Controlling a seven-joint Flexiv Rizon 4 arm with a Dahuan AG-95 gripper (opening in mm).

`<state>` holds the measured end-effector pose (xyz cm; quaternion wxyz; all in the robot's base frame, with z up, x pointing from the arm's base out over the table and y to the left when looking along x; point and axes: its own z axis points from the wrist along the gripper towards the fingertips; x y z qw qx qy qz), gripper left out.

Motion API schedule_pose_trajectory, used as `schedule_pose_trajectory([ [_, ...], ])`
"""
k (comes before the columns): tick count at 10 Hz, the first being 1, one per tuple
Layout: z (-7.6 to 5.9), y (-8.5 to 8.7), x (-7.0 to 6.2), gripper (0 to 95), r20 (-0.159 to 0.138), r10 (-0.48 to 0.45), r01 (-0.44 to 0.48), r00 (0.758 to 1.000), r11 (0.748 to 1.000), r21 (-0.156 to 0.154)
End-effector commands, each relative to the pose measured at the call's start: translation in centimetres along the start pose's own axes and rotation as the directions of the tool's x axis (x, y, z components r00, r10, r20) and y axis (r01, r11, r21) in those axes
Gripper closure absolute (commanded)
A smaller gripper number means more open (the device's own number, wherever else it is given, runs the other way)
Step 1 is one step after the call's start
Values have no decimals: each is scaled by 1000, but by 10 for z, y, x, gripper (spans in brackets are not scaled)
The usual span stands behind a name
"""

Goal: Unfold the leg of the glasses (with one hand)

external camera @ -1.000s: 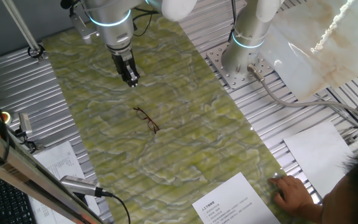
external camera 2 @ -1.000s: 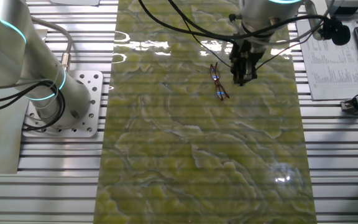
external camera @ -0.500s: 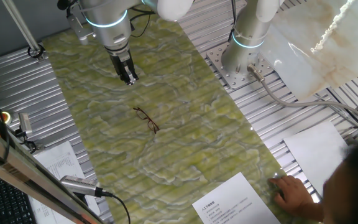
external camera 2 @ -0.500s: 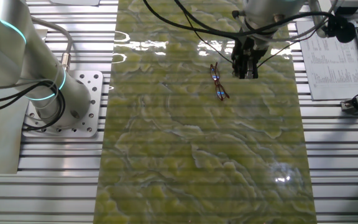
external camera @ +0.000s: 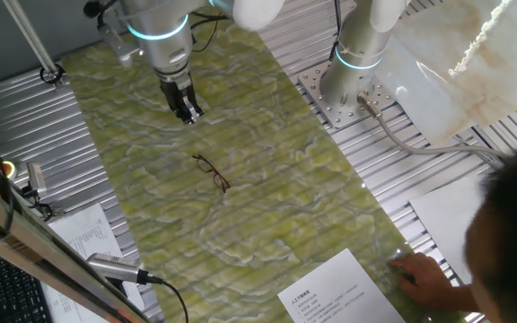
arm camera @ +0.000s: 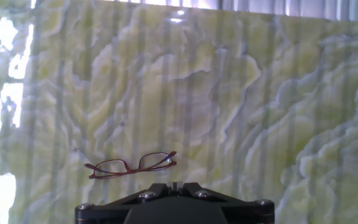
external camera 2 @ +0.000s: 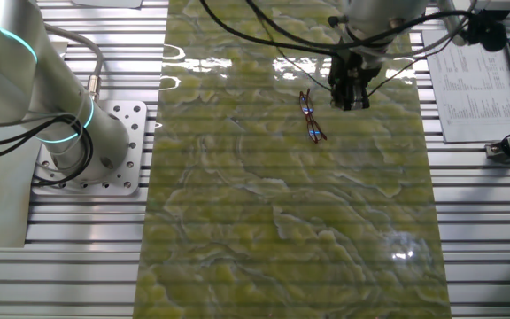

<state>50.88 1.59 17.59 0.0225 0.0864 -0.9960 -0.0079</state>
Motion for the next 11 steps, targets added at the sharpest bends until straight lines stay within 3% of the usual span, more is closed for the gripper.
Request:
schedule_pose_trajectory([
  [1, 4, 7, -2, 950, -6, -29, 29, 1000, 1000, 5],
  [11, 10, 14, -7, 950, -56, -197, 196, 979, 980, -11],
])
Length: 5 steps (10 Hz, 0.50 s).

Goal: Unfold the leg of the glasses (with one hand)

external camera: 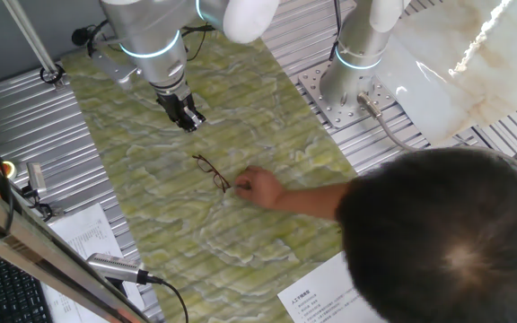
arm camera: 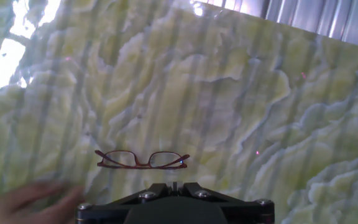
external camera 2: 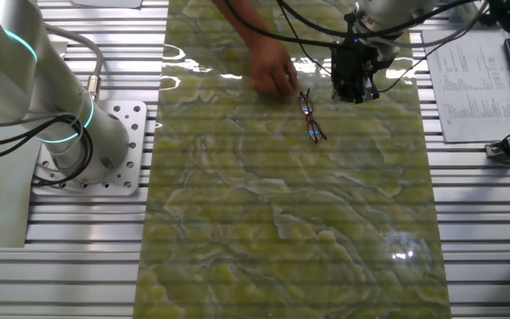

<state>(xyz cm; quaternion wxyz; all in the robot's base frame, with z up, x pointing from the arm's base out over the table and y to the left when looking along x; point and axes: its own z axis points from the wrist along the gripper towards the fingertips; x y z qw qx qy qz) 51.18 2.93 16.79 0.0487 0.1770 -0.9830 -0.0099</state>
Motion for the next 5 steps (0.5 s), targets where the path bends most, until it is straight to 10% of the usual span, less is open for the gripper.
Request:
schedule_pose_trajectory([
  [1, 7, 2, -4, 950, -8, -63, 63, 998, 998, -3],
  [5, 28, 2, -2, 950, -17, -162, 162, 987, 987, -13],
])
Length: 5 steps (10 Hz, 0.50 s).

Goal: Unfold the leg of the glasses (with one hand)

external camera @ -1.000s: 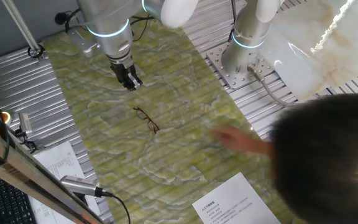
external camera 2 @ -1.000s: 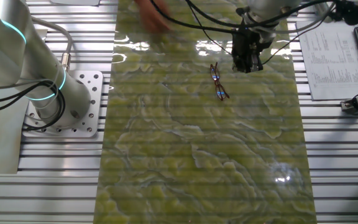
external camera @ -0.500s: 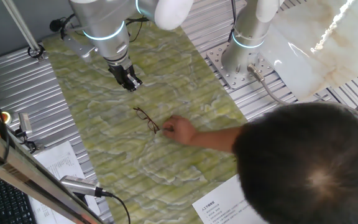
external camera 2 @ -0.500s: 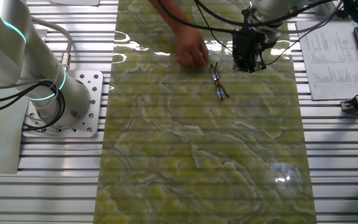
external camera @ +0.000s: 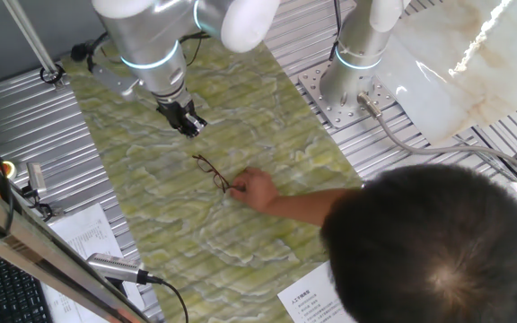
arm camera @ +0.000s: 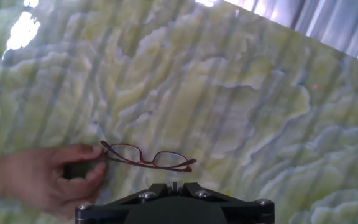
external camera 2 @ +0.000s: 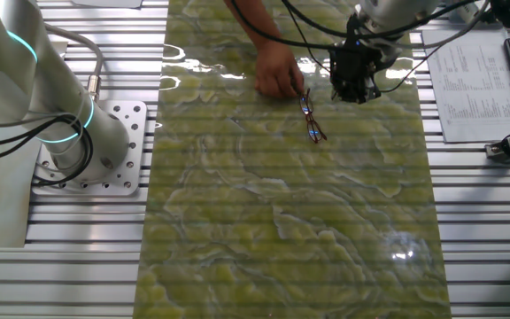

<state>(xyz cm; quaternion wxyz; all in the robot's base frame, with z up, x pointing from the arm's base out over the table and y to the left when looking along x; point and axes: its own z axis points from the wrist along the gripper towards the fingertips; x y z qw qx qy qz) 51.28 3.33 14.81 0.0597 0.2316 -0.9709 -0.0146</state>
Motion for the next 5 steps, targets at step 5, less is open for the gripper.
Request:
schedule_pose_trajectory([
  [5, 53, 4, 2, 950, 9, -169, 169, 986, 986, -10],
])
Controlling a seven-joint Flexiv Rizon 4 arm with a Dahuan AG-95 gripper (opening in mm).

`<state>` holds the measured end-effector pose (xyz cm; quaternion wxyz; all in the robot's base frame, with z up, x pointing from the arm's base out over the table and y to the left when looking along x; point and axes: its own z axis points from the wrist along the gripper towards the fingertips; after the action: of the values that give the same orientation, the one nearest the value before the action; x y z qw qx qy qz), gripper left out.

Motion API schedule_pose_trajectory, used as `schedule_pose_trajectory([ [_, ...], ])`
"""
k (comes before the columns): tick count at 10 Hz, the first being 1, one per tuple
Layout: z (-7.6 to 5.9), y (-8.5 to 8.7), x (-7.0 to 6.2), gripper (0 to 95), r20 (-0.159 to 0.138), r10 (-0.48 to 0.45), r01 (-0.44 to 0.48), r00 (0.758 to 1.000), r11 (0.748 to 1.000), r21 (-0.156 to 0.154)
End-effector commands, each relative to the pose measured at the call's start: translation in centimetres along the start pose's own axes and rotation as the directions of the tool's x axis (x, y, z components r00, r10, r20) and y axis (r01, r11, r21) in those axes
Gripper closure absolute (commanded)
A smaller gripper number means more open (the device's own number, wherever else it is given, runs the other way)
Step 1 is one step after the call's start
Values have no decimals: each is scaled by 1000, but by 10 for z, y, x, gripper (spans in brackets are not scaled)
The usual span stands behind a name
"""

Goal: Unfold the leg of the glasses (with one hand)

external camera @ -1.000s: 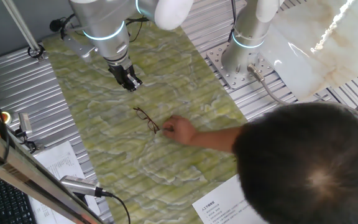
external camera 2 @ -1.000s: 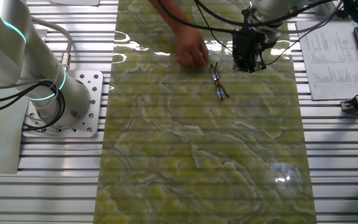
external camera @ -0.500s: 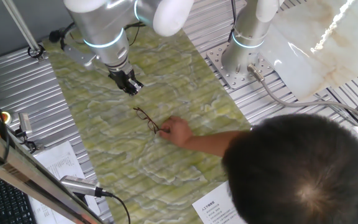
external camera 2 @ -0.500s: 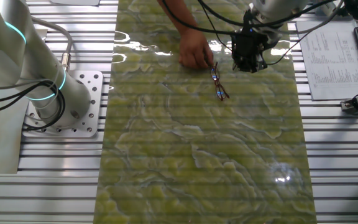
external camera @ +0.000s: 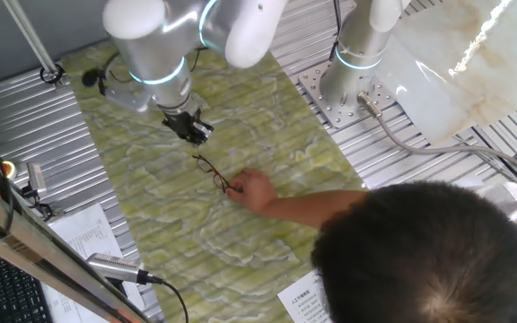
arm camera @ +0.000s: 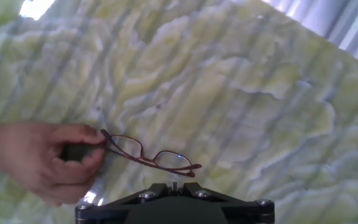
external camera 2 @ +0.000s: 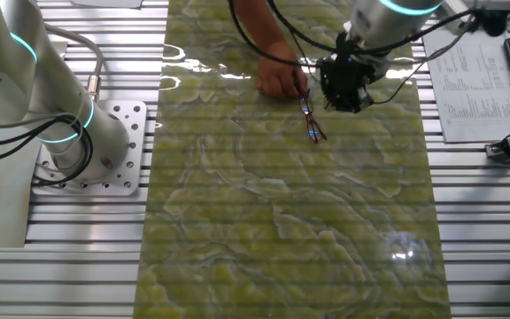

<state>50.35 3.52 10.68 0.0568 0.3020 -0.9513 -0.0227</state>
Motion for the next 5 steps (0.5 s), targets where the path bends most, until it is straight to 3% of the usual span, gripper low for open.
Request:
schedule_pose_trajectory([
  [1, 17, -1, -2, 950, 2, -38, 38, 999, 999, -5],
  [2, 25, -2, -3, 950, -2, -67, 67, 998, 998, -13],
  [3, 33, -3, -4, 950, 13, -94, 94, 995, 995, -29],
  [5, 40, -2, -5, 950, 31, -138, 140, 990, 989, -54],
])
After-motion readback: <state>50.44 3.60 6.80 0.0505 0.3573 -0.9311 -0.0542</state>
